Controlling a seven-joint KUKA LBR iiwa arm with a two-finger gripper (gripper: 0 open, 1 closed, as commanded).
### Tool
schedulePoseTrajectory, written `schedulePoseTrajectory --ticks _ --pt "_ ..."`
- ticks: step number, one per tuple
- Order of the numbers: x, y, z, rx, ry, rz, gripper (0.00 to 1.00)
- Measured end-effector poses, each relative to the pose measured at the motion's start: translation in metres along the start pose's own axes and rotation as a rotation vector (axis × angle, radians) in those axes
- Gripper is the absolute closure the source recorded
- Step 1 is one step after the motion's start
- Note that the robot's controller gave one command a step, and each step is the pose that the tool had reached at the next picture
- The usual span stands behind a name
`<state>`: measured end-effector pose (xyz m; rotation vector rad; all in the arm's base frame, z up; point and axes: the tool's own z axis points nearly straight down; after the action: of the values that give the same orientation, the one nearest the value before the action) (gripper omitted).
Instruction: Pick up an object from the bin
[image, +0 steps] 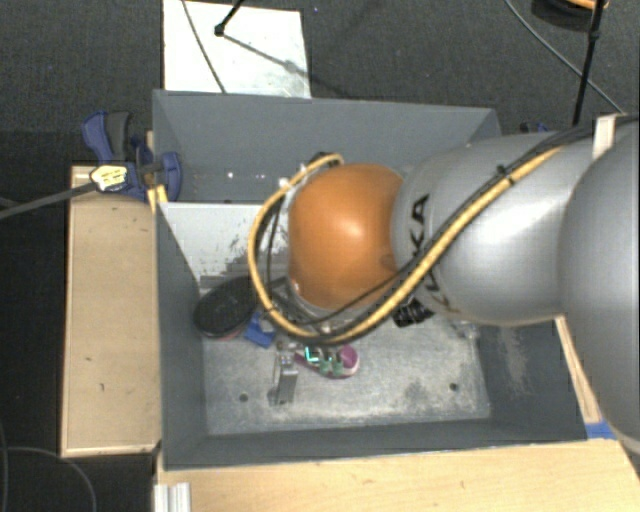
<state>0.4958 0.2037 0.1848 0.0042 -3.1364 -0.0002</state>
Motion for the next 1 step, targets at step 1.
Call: schedulePoseTrajectory --ticks 1 --pt "-0.0438 -0.0241 0.1011 -0.001 -0.010 -0.186 0.00"
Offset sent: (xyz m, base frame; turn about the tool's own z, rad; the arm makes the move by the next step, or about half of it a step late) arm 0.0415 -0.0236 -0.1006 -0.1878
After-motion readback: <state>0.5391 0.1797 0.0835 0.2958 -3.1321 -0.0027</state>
